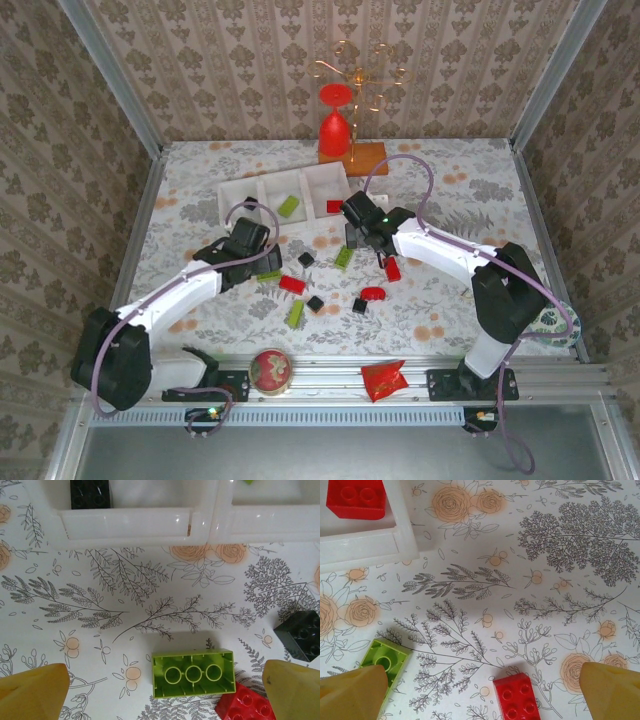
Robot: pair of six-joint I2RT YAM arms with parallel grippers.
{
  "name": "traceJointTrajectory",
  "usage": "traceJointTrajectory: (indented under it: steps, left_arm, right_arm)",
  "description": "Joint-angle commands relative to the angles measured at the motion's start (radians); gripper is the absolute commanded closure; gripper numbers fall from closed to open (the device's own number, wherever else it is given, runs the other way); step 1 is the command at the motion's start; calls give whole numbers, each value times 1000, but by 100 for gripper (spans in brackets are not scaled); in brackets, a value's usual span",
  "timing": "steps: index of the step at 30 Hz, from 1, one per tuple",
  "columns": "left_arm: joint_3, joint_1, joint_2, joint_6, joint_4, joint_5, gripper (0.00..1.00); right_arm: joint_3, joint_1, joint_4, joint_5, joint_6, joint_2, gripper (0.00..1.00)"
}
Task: Sort the legos into containers by color
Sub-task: Pick up the lego from the middle-left of the table.
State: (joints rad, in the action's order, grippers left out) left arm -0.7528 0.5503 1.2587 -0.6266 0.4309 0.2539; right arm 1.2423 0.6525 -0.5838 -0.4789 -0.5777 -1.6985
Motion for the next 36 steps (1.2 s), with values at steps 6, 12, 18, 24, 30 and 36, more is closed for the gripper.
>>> traceJointTrajectory:
  steps: [6, 12, 18, 24, 30, 36]
  left_arm:
    - [-22, 11, 51, -18, -7, 10, 0]
    - [-20, 11, 84, -13, -25, -1, 0]
    - [-26, 12, 129, -12, -46, -33, 0]
    - [-29, 11, 179, -14, -88, -76, 0]
    - [-45, 12, 239, -16, -114, -109, 0]
    - [-42, 13, 261, -30, -84, -113, 2]
  right_arm:
    - [-14, 2, -25, -61, -40, 31, 0]
    - [-24, 2, -30, -67, -51, 38, 0]
    - [-24, 2, -27, -69, -59, 39, 0]
    - [-21, 2, -21, -61, -60, 30, 0]
    - [-17, 2, -19, -50, -64, 17, 0]
    - [-15, 2, -16, -49, -65, 17, 0]
